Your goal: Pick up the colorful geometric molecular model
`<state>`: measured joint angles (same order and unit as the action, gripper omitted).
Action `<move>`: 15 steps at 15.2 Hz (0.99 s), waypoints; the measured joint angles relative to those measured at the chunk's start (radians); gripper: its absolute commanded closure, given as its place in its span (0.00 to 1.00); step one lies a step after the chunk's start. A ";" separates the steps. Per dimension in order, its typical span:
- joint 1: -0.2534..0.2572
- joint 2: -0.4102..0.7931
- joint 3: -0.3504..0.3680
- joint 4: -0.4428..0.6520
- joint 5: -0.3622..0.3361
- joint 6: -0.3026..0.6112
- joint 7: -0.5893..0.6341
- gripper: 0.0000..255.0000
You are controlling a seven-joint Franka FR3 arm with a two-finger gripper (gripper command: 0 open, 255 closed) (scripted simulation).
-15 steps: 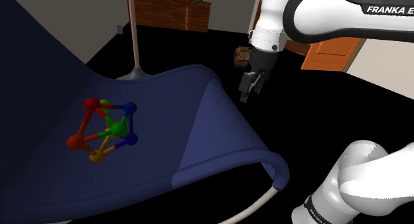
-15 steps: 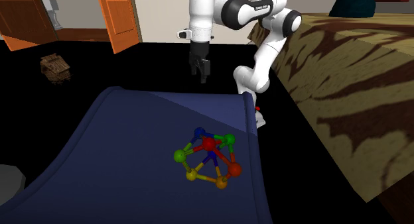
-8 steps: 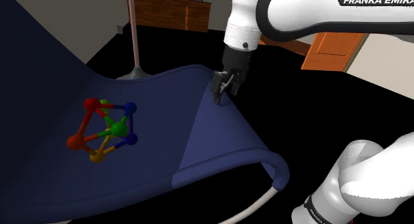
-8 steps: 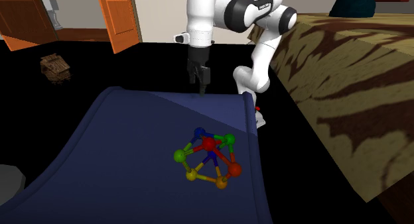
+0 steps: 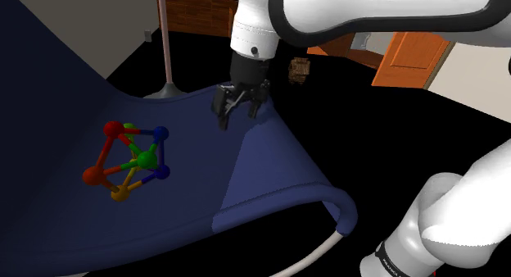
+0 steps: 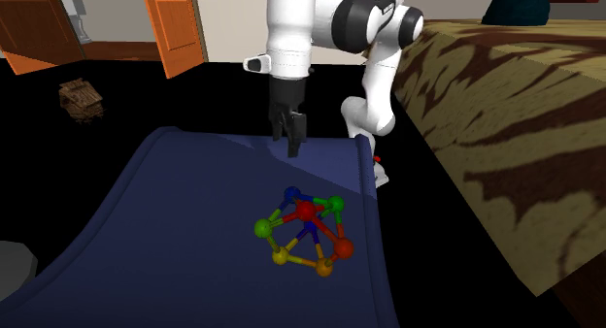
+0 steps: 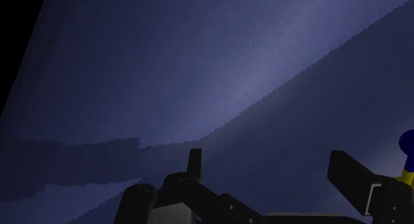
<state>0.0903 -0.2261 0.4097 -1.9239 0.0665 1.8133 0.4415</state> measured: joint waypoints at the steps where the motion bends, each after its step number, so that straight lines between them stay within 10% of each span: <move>1: 0.004 0.022 0.012 0.031 -0.005 -0.004 0.022 0.00; 15: 0.191 0.587 0.131 0.721 -0.274 -0.106 0.341 0.00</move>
<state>0.2817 0.3612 0.5409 -1.2028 -0.2079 1.7071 0.7830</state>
